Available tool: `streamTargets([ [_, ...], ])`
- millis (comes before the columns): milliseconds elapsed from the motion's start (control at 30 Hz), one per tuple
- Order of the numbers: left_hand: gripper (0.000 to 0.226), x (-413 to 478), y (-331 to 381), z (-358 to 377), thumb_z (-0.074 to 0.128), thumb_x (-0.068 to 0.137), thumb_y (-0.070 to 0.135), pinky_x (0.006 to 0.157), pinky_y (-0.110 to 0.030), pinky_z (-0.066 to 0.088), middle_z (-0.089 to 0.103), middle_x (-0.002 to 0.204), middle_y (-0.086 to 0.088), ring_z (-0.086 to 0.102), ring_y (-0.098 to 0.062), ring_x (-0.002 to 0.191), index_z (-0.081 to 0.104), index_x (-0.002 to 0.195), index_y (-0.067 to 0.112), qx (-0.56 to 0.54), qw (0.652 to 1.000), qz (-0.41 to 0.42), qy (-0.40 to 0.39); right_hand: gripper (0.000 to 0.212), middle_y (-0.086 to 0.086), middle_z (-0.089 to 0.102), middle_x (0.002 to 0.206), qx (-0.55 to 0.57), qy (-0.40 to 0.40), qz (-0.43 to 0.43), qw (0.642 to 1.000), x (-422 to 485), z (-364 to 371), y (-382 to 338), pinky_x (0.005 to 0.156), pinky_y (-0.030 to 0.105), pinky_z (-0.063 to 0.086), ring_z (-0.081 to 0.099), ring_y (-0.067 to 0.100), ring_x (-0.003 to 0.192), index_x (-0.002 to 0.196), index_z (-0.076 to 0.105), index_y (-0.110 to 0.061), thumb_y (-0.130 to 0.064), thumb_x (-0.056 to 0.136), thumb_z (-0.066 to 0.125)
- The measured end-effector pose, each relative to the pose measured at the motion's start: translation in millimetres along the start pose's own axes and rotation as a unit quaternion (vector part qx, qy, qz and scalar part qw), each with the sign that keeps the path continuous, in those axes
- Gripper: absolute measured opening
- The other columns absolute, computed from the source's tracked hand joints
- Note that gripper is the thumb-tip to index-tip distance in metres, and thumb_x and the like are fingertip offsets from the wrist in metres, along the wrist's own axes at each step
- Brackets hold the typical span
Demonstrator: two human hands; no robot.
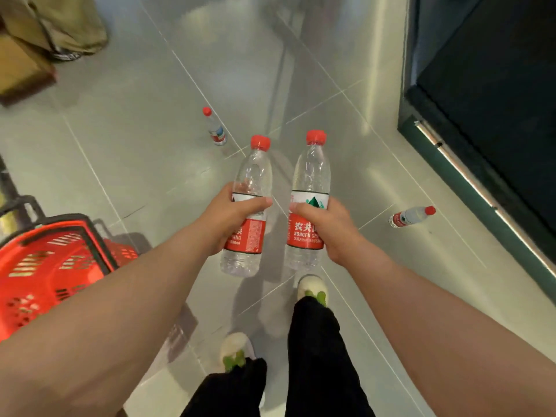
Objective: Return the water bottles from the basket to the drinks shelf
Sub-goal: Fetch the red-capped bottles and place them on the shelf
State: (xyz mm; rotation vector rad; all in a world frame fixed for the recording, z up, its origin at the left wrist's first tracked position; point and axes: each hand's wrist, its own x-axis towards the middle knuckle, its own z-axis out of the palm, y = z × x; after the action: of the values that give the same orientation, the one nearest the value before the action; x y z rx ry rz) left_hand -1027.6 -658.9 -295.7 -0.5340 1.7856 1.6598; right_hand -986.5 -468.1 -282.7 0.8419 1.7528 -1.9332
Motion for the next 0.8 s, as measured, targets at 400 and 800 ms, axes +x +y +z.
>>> streamTargets([
  [400, 0.077, -218.7, 42.4, -97.4, 0.08, 0.055, 0.035, 0.07, -0.041, 0.06, 0.069, 0.104, -0.009, 0.073, -0.026, 0.082, 0.048, 0.125, 0.023, -0.065, 0.978, 0.051, 0.192, 0.032, 0.001, 0.072, 0.084, -0.193, -0.193, -0.097, 0.957, -157.4, 110.6, -97.3, 0.059, 0.024, 0.055, 0.07, 0.013, 0.072, 0.098, 0.062, -0.021, -0.024, 0.071, 0.079],
  [800, 0.049, -349.2, -17.1, -73.3, 0.083, 0.064, 0.013, 0.076, -0.043, 0.059, 0.074, 0.097, -0.014, 0.072, -0.03, 0.082, 0.064, 0.109, 0.016, -0.323, 0.795, 0.103, 0.502, 0.019, -0.007, 0.073, 0.068, -0.378, -0.491, -0.13, 0.774, -197.9, 202.9, -119.0, 0.048, 0.019, 0.052, 0.07, 0.01, 0.062, 0.079, 0.064, -0.024, -0.019, 0.069, 0.08],
])
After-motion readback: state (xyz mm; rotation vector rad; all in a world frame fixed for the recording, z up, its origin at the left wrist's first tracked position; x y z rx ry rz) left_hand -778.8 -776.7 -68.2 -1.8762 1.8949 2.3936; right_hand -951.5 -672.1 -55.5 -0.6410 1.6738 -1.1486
